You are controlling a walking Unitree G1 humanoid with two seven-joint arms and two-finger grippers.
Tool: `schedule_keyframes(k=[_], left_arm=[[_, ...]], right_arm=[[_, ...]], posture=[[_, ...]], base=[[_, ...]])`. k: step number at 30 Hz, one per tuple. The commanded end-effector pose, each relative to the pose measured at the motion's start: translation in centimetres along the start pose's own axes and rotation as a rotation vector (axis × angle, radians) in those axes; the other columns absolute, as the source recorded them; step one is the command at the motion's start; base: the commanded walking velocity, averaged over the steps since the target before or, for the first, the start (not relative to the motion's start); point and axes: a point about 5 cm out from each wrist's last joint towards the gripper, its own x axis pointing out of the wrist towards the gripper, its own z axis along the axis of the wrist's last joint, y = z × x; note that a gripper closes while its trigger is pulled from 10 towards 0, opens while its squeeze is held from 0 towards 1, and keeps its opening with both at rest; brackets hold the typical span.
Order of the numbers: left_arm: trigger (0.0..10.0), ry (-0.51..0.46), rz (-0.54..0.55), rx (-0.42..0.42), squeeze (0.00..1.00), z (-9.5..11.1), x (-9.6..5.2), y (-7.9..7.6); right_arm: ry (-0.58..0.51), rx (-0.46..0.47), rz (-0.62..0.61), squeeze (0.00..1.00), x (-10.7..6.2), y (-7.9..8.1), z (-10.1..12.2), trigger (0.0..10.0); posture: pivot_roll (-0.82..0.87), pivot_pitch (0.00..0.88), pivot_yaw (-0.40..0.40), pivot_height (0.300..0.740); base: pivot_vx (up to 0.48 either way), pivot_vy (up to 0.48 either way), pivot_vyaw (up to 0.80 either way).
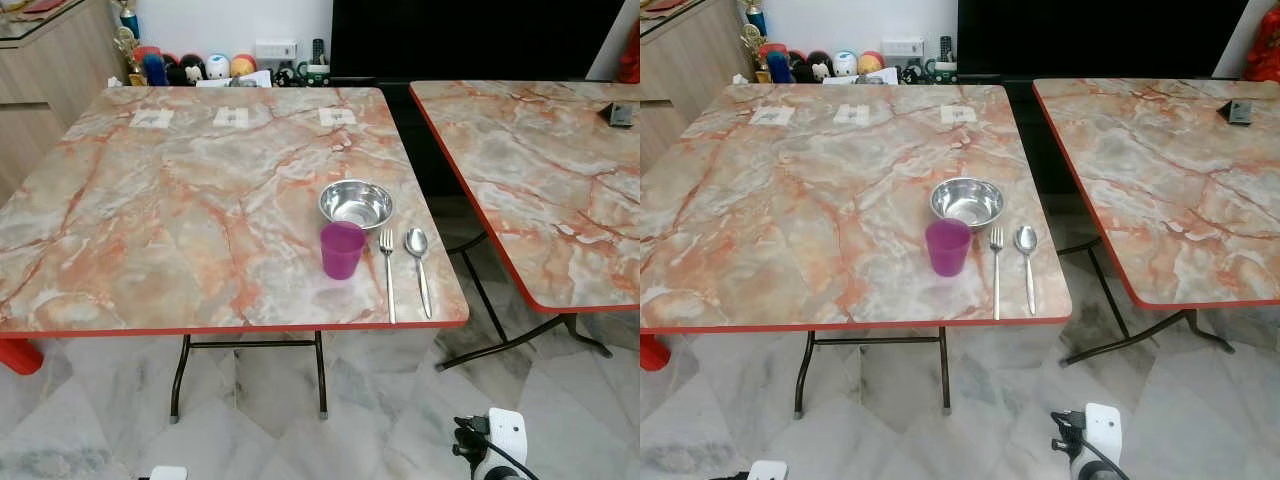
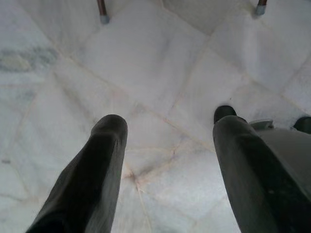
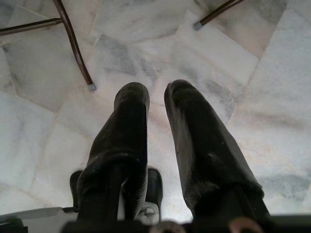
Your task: Setting the table
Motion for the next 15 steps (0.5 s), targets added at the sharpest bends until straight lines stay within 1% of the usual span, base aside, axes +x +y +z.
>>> schedule_keyframes(k=[1, 2, 3, 8, 11, 15], left_arm=[[10.0, 0.041, -0.008, -0.026, 1.0, -1.2, -0.3, -0.1], [10.0, 0.042, -0.004, -0.002, 1.0, -1.2, -0.3, -0.1], [10.0, 0.041, -0.003, 0.002, 1.0, -1.2, -0.3, -0.1], [10.0, 0.042, -0.006, -0.012, 1.0, -1.5, -0.4, -0.1], [10.0, 0.049, -0.022, -0.015, 1.0, -1.7, -0.4, -0.5], [10.0, 0.046, -0.031, -0.012, 1.0, -1.6, -0.3, -0.9]], right_arm=[[-0.017, 0.015, -0.013, 0.0, -0.2, -0.3, -0.1, 10.0], [-0.036, 0.024, -0.012, 0.0, -0.2, -0.3, 0.1, 10.0], [-0.042, 0.026, -0.01, 0.0, -0.2, -0.3, 0.1, 10.0], [-0.109, -0.001, 0.007, 0.0, -0.3, -0.3, 0.7, 10.0], [-0.175, -0.045, -0.023, 0.0, -0.5, -0.5, 1.2, 10.0], [-0.214, -0.039, -0.029, 0.0, -0.6, -0.6, 1.5, 10.0]], posture=[[0.06, 0.109, -0.02, 0.74], [0.06, 0.108, -0.021, 0.74], [0.06, 0.108, -0.021, 0.74], [0.04, 0.103, -0.024, 0.74], [0.04, 0.097, -0.028, 0.74], [0.03, 0.089, -0.032, 0.74]], base=[[0.0, 0.0, 0.0], [0.0, 0.0, 0.0], [0.0, 0.0, 0.0], [0.0, 0.0, 0.0], [0.0, 0.0, 0.0], [0.0, 0.0, 0.0]])
